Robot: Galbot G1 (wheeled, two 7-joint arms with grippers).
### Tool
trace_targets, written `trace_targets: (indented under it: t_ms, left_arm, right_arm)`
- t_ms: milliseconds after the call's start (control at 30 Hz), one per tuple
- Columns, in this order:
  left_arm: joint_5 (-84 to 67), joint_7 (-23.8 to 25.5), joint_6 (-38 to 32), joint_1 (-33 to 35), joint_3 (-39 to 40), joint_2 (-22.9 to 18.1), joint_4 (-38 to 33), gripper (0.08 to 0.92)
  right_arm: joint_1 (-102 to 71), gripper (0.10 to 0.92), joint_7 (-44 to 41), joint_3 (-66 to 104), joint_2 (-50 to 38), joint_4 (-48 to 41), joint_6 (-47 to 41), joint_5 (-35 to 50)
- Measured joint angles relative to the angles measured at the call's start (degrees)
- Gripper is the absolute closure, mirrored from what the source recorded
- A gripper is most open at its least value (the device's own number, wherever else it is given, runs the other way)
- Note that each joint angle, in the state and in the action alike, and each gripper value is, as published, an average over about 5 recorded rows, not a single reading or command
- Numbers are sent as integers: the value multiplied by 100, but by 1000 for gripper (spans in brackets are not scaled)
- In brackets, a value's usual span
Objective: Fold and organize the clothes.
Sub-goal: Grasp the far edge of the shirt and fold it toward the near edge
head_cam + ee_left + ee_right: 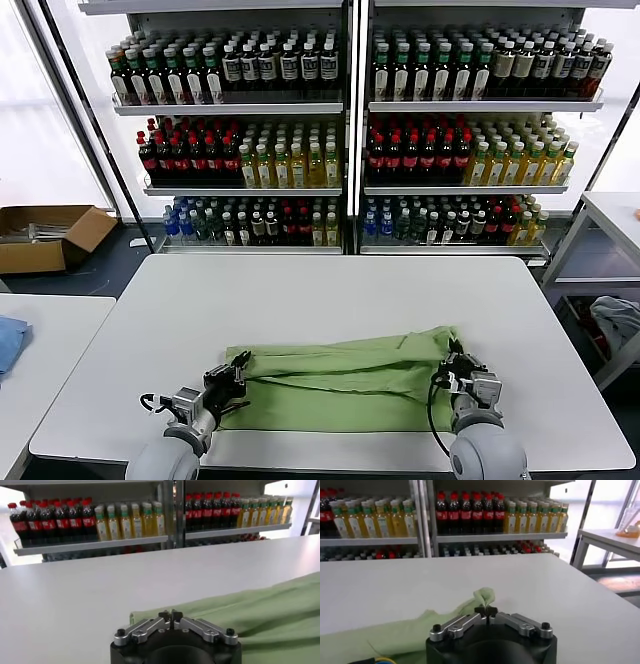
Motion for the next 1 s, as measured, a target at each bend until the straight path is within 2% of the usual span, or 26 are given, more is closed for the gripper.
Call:
trace_targets:
  t_ms: [367, 667, 1000]
  left_arm:
    - [67, 31, -118, -117, 62, -50, 155, 896]
    - [133, -20, -278, -230, 104, -110, 161, 661]
    - [440, -207, -192, -33, 5, -205, -158, 366]
  right_arm:
    - [-193, 918, -19, -82, 75, -156, 54, -186]
    - [-327, 886, -17, -111, 187, -282, 189, -356]
    - [-537, 615, -57, -25, 124, 163, 352, -383]
